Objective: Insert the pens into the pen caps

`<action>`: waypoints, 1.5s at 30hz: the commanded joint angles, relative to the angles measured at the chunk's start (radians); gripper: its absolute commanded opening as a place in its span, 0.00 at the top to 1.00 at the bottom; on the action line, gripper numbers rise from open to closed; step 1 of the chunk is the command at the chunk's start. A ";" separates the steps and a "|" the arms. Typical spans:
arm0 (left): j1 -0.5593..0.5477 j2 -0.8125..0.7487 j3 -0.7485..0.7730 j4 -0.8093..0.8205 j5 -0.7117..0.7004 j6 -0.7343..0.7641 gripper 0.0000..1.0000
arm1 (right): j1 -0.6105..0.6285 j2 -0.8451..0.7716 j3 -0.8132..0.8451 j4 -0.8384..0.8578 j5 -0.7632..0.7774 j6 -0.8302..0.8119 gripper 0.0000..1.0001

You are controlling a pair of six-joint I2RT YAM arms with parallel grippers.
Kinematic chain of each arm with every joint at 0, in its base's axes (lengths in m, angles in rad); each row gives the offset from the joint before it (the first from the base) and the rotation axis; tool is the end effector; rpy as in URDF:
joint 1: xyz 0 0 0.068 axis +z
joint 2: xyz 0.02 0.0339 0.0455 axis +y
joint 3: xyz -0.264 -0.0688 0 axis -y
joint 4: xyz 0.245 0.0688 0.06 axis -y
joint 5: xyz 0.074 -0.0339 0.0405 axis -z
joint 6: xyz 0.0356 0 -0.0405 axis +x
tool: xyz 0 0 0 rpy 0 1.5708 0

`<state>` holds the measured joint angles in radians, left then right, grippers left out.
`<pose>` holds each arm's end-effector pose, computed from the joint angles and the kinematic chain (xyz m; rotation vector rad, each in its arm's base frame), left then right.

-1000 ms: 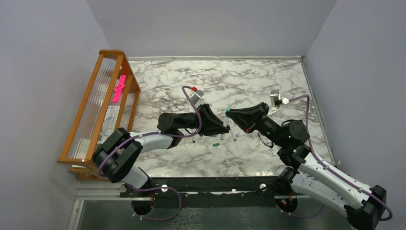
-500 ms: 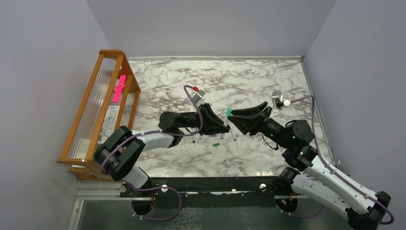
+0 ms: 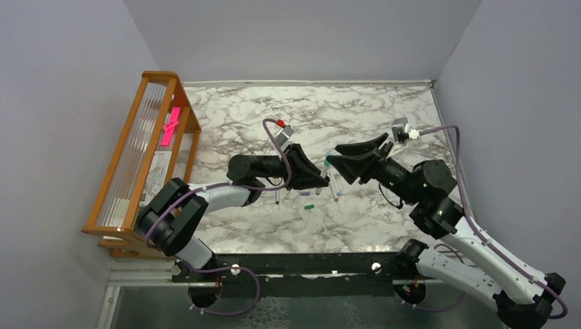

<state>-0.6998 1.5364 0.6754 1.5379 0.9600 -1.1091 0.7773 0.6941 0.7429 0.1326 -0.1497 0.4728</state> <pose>0.2028 -0.2089 0.2898 0.8595 1.1987 -1.9600 0.1148 0.1204 0.3740 -0.3571 1.4466 1.1323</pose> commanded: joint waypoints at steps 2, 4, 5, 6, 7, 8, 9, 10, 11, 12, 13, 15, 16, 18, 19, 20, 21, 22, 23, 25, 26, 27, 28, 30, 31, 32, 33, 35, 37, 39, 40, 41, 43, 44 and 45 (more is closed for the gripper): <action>0.003 -0.013 0.046 0.224 0.121 0.061 1.00 | 0.005 0.108 0.171 -0.133 -0.026 -0.026 0.46; 0.007 -0.005 0.063 0.225 0.149 0.064 1.00 | 0.004 0.126 0.202 -0.126 -0.060 -0.033 0.45; 0.009 -0.001 0.068 0.225 0.158 0.066 1.00 | 0.004 0.132 0.212 -0.122 -0.074 -0.038 0.45; 0.013 0.004 0.073 0.225 0.163 0.067 1.00 | 0.004 0.140 0.224 -0.128 -0.082 -0.045 0.45; 0.016 0.008 0.078 0.225 0.170 0.073 1.00 | 0.005 0.150 0.236 -0.143 -0.084 -0.054 0.45; 0.018 0.014 0.084 0.224 0.175 0.078 1.00 | 0.005 0.164 0.246 -0.161 -0.087 -0.065 0.44; 0.023 0.023 0.093 0.224 0.180 0.077 1.00 | 0.004 0.178 0.250 -0.171 -0.088 -0.072 0.45; 0.028 0.033 0.102 0.225 0.183 0.073 1.00 | 0.005 0.186 0.246 -0.175 -0.092 -0.075 0.45; 0.033 0.042 0.112 0.225 0.185 0.072 1.00 | 0.005 0.189 0.240 -0.174 -0.096 -0.077 0.46; 0.039 0.049 0.121 0.225 0.187 0.069 1.00 | 0.005 0.188 0.232 -0.171 -0.098 -0.077 0.47; 0.043 0.056 0.128 0.224 0.187 0.066 1.00 | 0.005 0.189 0.223 -0.167 -0.100 -0.077 0.47; 0.046 0.062 0.140 0.225 0.187 0.063 1.00 | 0.005 0.185 0.211 -0.163 -0.096 -0.077 0.51; 0.046 0.061 0.143 0.225 0.186 0.063 1.00 | 0.004 0.184 0.207 -0.162 -0.096 -0.075 0.51; 0.047 0.057 0.144 0.225 0.182 0.063 1.00 | 0.005 0.179 0.195 -0.159 -0.096 -0.072 0.53; 0.048 0.055 0.144 0.225 0.180 0.062 1.00 | 0.005 0.175 0.190 -0.156 -0.096 -0.070 0.54; 0.049 0.053 0.142 0.224 0.177 0.061 1.00 | 0.005 0.171 0.185 -0.154 -0.096 -0.068 0.55; 0.050 0.052 0.141 0.224 0.176 0.062 1.00 | 0.004 0.168 0.181 -0.153 -0.096 -0.067 0.56; 0.051 0.052 0.141 0.224 0.173 0.060 1.00 | 0.005 0.163 0.177 -0.153 -0.096 -0.065 0.57; 0.052 0.053 0.141 0.225 0.168 0.059 1.00 | 0.005 0.162 0.174 -0.151 -0.096 -0.063 0.59; 0.052 0.059 0.144 0.225 0.164 0.053 1.00 | 0.005 0.158 0.166 -0.151 -0.097 -0.062 0.63; 0.052 0.061 0.144 0.225 0.162 0.050 1.00 | 0.005 0.155 0.162 -0.150 -0.099 -0.063 0.65; 0.052 0.063 0.144 0.224 0.161 0.049 1.00 | 0.004 0.153 0.160 -0.150 -0.098 -0.062 0.68; 0.052 0.063 0.143 0.225 0.157 0.050 1.00 | 0.005 0.150 0.157 -0.149 -0.099 -0.063 0.72; 0.052 0.065 0.144 0.224 0.151 0.048 1.00 | 0.004 0.148 0.151 -0.150 -0.101 -0.063 0.81; 0.052 0.065 0.144 0.225 0.145 0.046 1.00 | 0.004 0.149 0.148 -0.149 -0.103 -0.062 0.85; 0.052 0.065 0.146 0.225 0.139 0.042 1.00 | 0.005 0.150 0.144 -0.148 -0.112 -0.069 0.91; 0.052 0.065 0.151 0.225 0.130 0.034 1.00 | 0.004 0.150 0.139 -0.147 -0.124 -0.075 0.94; 0.052 0.068 0.171 0.225 0.112 0.007 1.00 | 0.005 0.149 0.126 -0.147 -0.133 -0.075 0.99; 0.052 0.076 0.192 0.222 0.087 -0.028 1.00 | 0.004 0.144 0.109 -0.147 -0.130 -0.076 0.99; 0.052 0.086 0.210 0.222 0.060 -0.055 1.00 | 0.005 0.144 0.101 -0.148 -0.129 -0.079 0.99; 0.053 0.090 0.216 0.223 0.047 -0.064 1.00 | 0.004 0.143 0.097 -0.147 -0.132 -0.080 0.99; 0.056 0.095 0.220 0.224 0.029 -0.071 1.00 | 0.004 0.143 0.092 -0.147 -0.132 -0.079 0.99; 0.063 0.099 0.224 0.225 -0.008 -0.077 1.00 | 0.005 0.141 0.079 -0.142 -0.135 -0.078 0.99; 0.064 0.100 0.228 0.224 -0.019 -0.078 1.00 | 0.005 0.142 0.069 -0.138 -0.137 -0.076 0.99; 0.065 0.099 0.237 0.225 -0.022 -0.078 1.00 | 0.004 0.144 0.060 -0.134 -0.139 -0.073 0.99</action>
<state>-0.6556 1.6257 0.8509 1.5398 1.1179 -1.1484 0.7635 0.8307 0.8589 0.0673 -0.2050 0.3870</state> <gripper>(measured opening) 0.150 0.111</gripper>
